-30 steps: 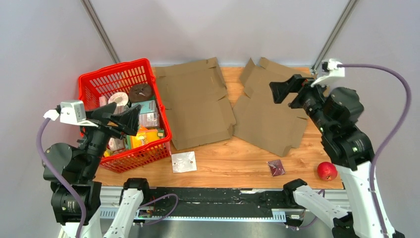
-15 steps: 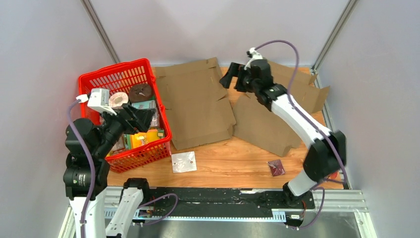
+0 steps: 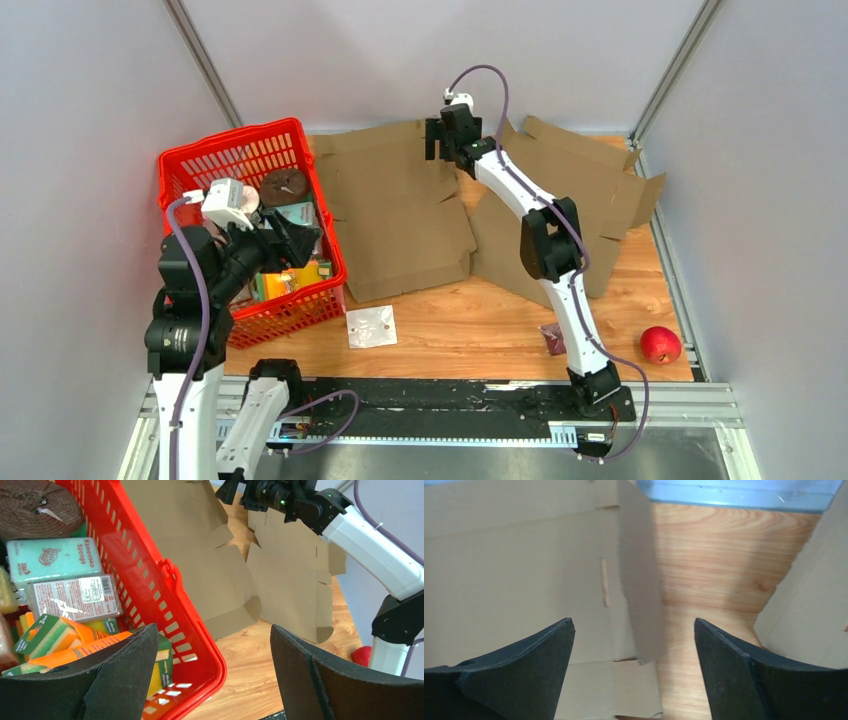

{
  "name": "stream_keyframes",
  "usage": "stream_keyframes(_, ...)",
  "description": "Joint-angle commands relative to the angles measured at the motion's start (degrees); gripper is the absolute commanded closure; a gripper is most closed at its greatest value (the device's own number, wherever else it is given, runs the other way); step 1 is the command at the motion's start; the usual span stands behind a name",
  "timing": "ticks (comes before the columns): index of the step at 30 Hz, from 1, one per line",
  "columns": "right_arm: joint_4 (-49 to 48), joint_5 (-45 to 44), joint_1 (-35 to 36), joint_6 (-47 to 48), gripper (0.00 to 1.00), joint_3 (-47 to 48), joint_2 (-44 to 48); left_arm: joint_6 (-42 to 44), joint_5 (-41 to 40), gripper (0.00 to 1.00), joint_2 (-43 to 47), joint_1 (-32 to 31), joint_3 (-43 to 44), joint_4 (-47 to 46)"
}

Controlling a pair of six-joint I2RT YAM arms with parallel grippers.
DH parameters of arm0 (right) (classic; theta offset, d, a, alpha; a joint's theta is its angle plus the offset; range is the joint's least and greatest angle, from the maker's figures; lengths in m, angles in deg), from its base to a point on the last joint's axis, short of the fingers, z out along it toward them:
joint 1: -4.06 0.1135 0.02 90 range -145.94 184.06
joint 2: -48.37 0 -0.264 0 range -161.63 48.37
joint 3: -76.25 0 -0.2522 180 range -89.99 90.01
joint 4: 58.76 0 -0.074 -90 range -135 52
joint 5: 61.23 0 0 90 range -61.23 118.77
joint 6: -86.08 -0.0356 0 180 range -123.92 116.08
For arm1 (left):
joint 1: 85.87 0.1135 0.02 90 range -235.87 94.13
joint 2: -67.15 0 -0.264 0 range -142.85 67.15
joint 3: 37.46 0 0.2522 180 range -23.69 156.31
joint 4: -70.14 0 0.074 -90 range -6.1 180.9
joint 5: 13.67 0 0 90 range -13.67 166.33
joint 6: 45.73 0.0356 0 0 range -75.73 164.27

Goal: Fold the paper box

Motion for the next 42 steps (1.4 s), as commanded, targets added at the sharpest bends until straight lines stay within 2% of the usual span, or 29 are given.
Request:
stream_keyframes(1, 0.5, -7.0, 0.0, 7.0, 0.10, 4.0, -1.5, -1.9, -0.5, 0.11, -1.2, -1.6, -2.2, -8.0)
stream_keyframes(3, -1.0, -6.3, 0.1, 7.8, 0.11, 2.9, -2.1, -2.1, -1.4, 0.11, -1.6, -3.2, -2.8, -9.6)
stream_keyframes(9, 0.6, -5.3, 0.5, 10.2, 0.16, 8.0, -6.8, -2.1, -3.7, 0.12, -1.3, -7.7, -4.9, -12.0)
stream_keyframes(14, 0.7, -2.9, 0.7, 12.6, 0.22, 11.7, -11.6, -1.2, -4.4, 0.12, -1.1, -8.7, -4.0, -11.3)
stream_keyframes(17, 1.7, -5.7, 0.9, 13.1, 0.32, 15.3, -13.2, -1.4, -4.7, 0.12, -0.8, -8.8, -3.7, -10.9)
stream_keyframes(18, 0.7, -6.6, 1.1, 13.8, 0.39, 14.4, -12.8, -1.5, -4.6, 0.12, -0.7, -8.8, -3.6, -10.9)
stream_keyframes(20, -4.6, -9.5, 1.9, 14.9, 0.46, 11.3, -12.2, -1.9, -4.6, 0.13, -0.8, -9.2, -3.6, -10.9)
stream_keyframes(21, -5.5, -10.0, 2.0, 16.6, 0.56, 11.7, -12.9, -2.1, -4.8, 0.13, -0.8, -9.3, -3.6, -11.0)
stream_keyframes(23, -4.7, -10.8, 2.0, 17.8, 0.69, 16.4, -15.2, -3.1, -4.8, 0.14, -1.1, -10.2, -3.4, -10.9)
stream_keyframes(25, -4.1, -10.5, 2.0, 18.3, 0.77, 18.2, -17.6, -3.9, -4.8, 0.14, -2.1, -11.1, -2.8, -10.3)
stream_keyframes(26, -4.4, -10.5, 2.1, 18.6, 0.88, 18.5, -17.8, -4.0, -4.9, 0.14, -2.5, -12.2, -1.6, -9.1)
stream_keyframes(28, -5.5, -11.8, 2.7, 19.4, 1.00, 17.0, -16.0, -4.3, -5.1, 0.14, -3.6, -13.2, -0.2, -7.4)
stream_keyframes(30, -4.8, -12.0, 3.5, 19.4, 1.00, 15.5, -11.6, -4.4, -5.0, 0.14, -4.3, -14.0, 1.6, -5.3)
stream_keyframes(33, -9.1, -13.8, 6.1, 24.1, 1.00, 8.8, -4.5, -4.2, -5.5, 0.14, -3.5, -14.1, 3.1, -3.0)
stream_keyframes(38, -1.8, -22.7, 8.1, 27.6, 1.00, 5.7, 8.6, -4.4, -5.7, 0.14, -2.3, -14.1, 3.5, -1.3)
stream_keyframes(40, -0.1, -26.1, 8.0, 27.6, 1.00, -1.4, 13.2, -4.7, -5.9, 0.14, -2.3, -14.1, 2.9, -1.5)
stream_keyframes(42, -0.3, -26.0, 7.8, 27.0, 1.00, -8.6, 21.7, -5.2, -5.8, 0.14, -2.8, -14.1, 2.3, -2.9)
